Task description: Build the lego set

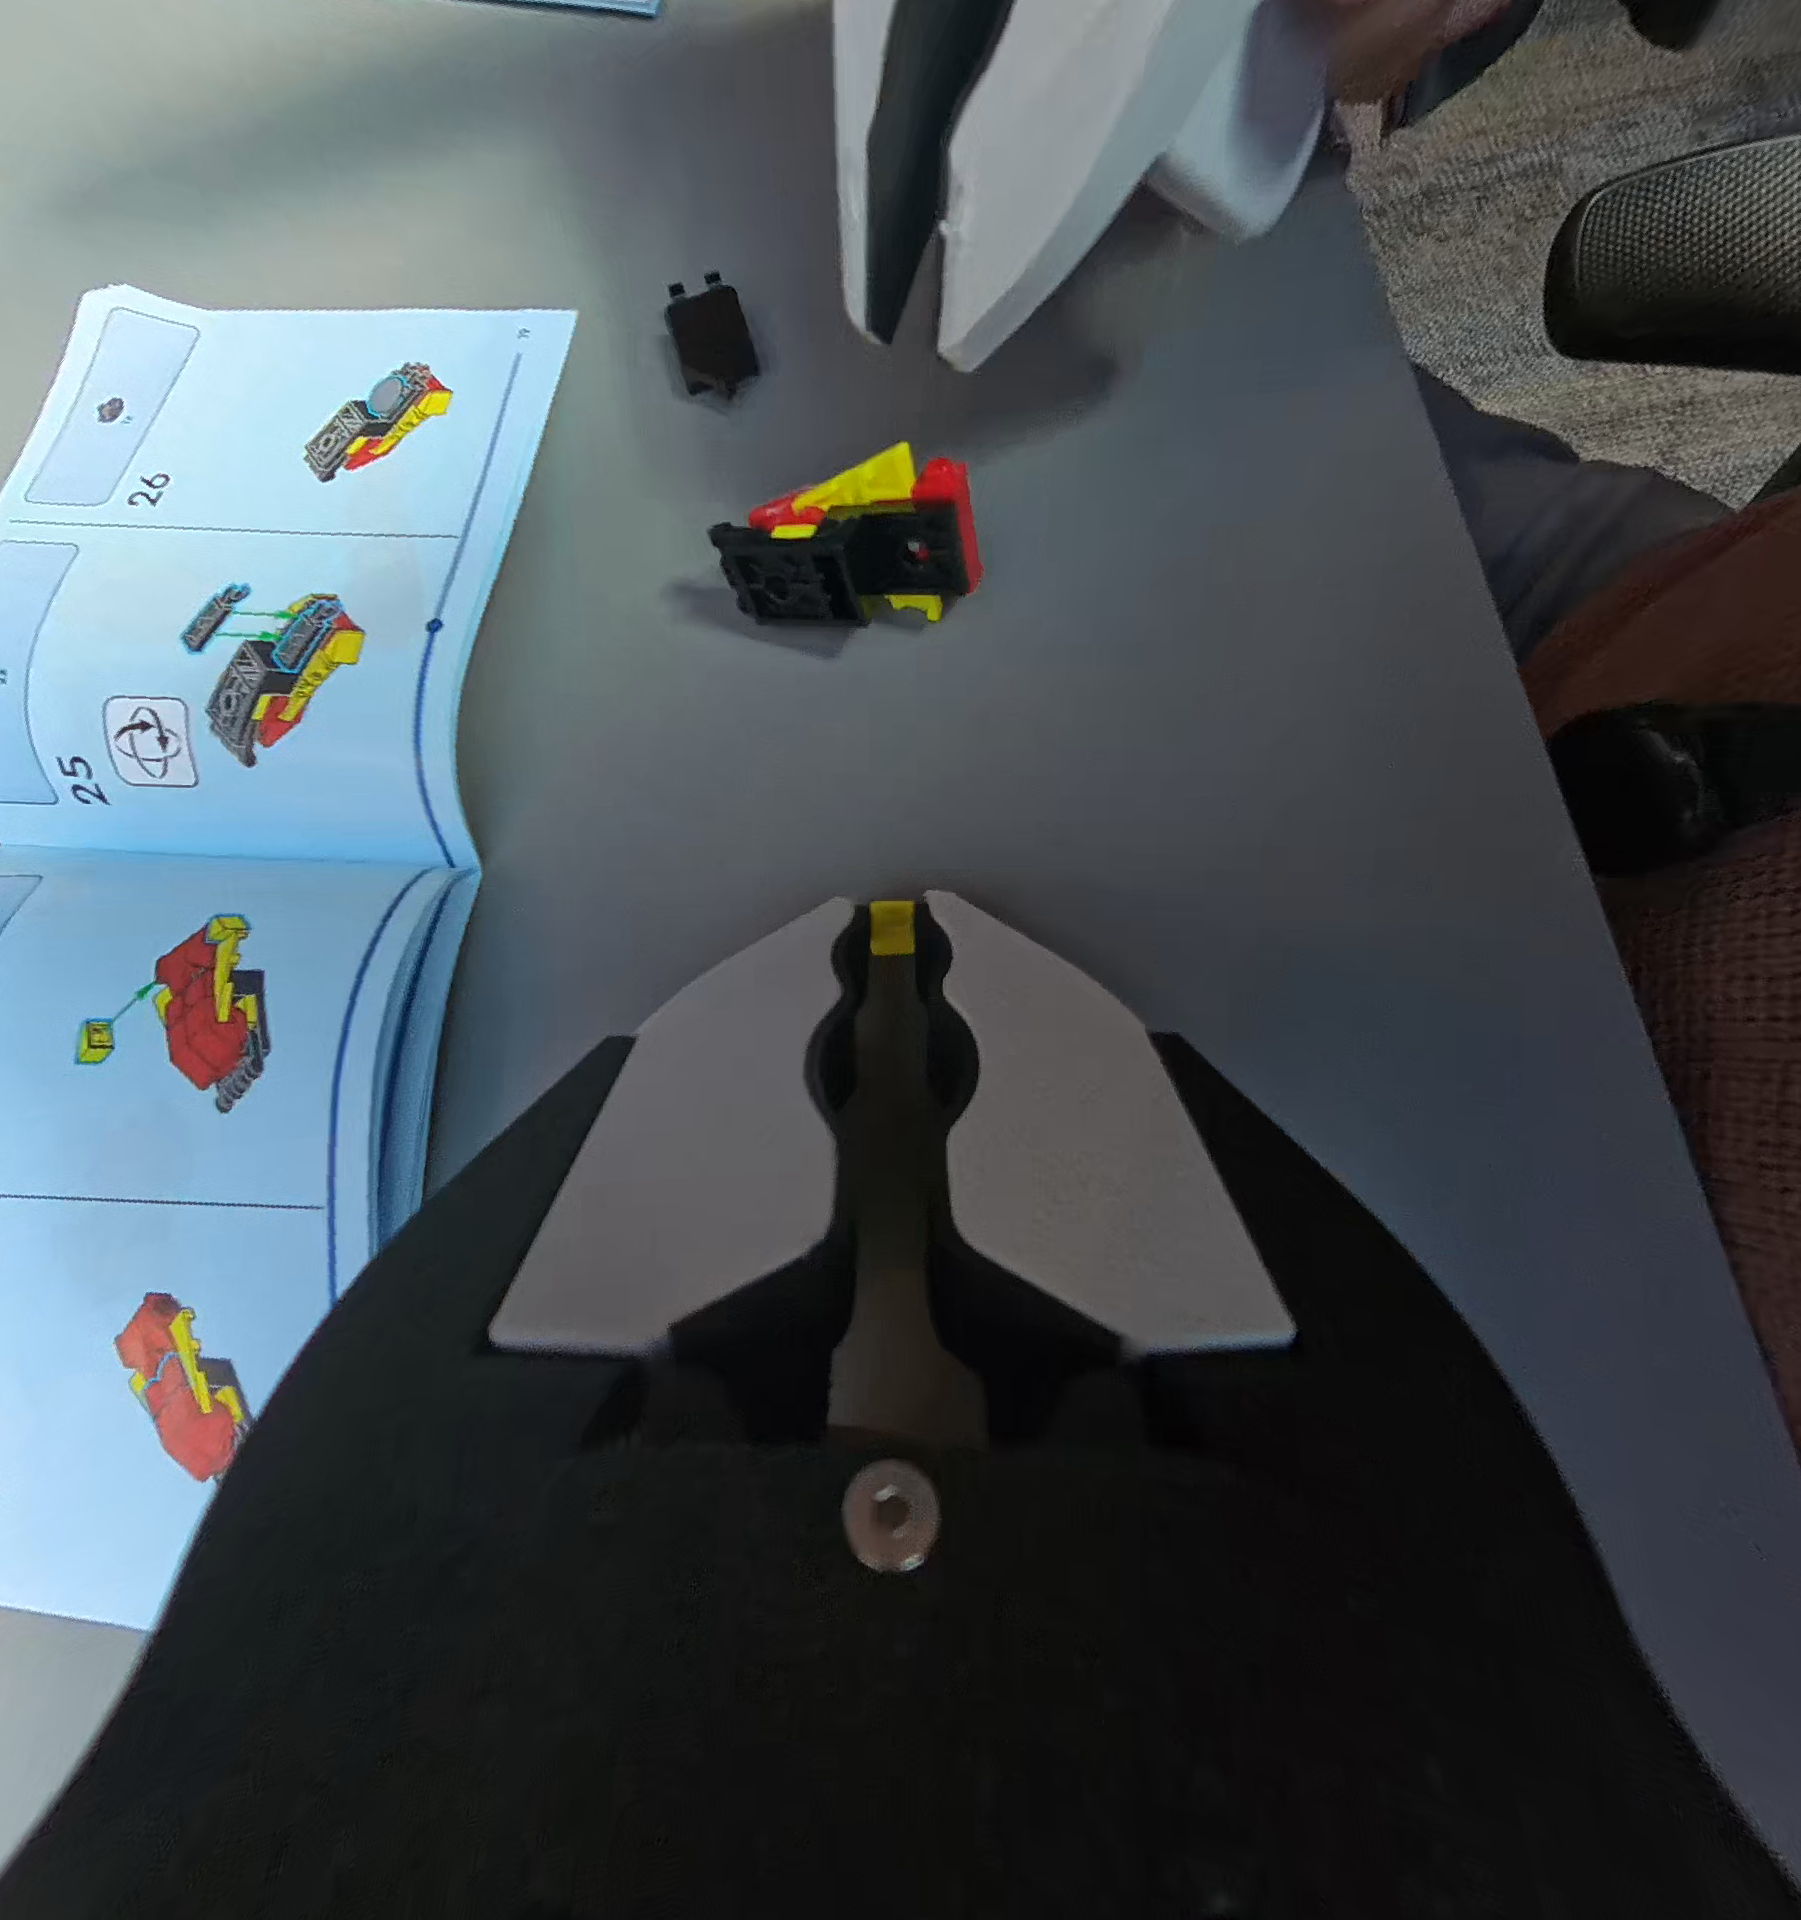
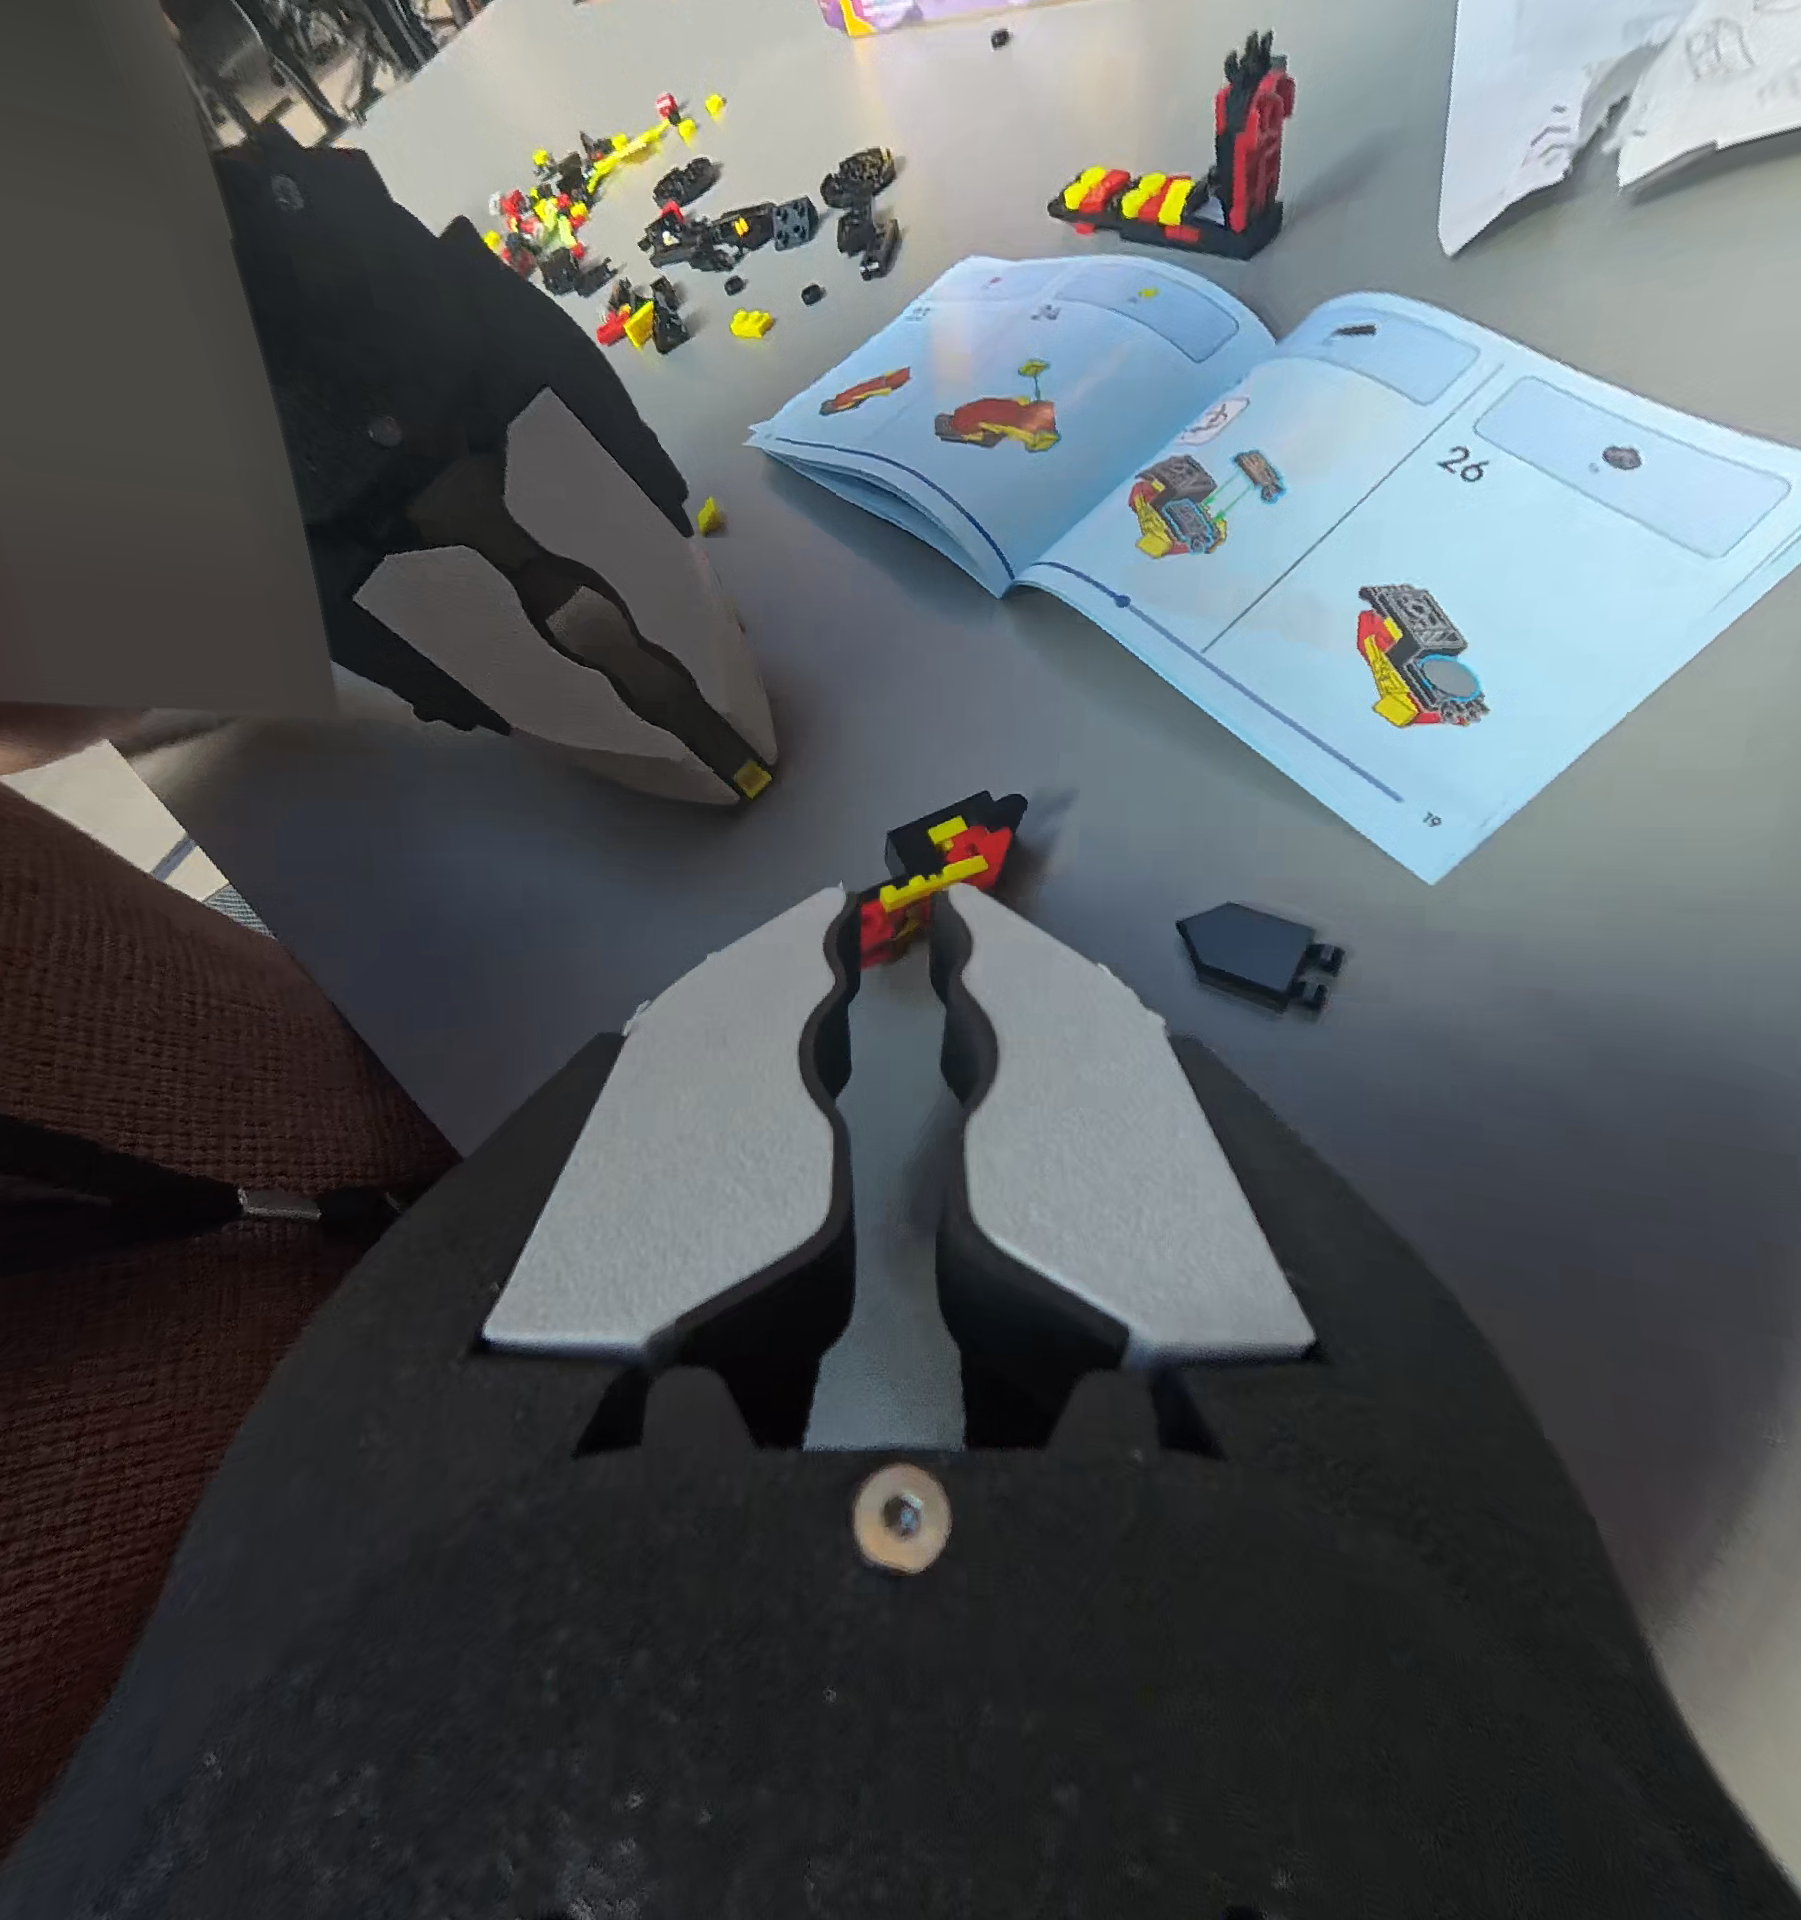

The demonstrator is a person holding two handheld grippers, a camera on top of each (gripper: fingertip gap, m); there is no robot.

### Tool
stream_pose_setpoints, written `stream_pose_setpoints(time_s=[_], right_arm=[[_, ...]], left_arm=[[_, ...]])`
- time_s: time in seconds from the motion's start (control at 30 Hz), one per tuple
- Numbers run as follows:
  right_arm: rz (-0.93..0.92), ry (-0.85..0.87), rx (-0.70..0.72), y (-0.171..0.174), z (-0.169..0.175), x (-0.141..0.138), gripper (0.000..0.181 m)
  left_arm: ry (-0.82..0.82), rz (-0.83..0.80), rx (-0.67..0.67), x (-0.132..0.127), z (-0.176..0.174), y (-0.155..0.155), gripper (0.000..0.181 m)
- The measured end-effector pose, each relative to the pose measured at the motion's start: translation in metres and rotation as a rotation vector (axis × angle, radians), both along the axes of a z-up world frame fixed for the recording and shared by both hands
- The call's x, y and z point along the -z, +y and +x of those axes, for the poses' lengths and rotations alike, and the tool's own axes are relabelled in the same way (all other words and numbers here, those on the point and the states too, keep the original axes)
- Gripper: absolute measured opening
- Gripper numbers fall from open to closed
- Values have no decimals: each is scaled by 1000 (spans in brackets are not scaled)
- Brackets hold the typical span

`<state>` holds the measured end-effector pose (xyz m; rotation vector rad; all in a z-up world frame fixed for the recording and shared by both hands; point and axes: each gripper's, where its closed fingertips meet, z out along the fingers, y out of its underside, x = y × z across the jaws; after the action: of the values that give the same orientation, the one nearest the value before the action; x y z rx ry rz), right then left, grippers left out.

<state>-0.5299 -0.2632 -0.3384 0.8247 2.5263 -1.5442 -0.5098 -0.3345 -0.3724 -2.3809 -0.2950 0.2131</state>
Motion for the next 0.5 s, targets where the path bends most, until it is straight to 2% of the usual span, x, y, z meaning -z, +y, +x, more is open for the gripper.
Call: stream_pose_setpoints(time_s=[0.07,0.1,0.17,0.27,0.37,0.5], right_arm=[[-56,128,-12,-5,2,-15,12],[-80,248,-7,-7,1,-26,11],[-65,577,-40,-11,5,-46,9],[57,1053,-151,-21,16,-61,8],[73,1207,-207,-30,19,-69,11],[40,1269,-257,-36,27,-77,17]], left_arm=[[-40,119,-35,-16,-3,6,8],[-103,222,-38,-30,-1,12,8],[-277,453,-23,-63,3,22,8],[-527,682,31,-100,3,28,8],[-641,710,96,-113,9,35,8],[-700,711,124,-117,15,44,8]])
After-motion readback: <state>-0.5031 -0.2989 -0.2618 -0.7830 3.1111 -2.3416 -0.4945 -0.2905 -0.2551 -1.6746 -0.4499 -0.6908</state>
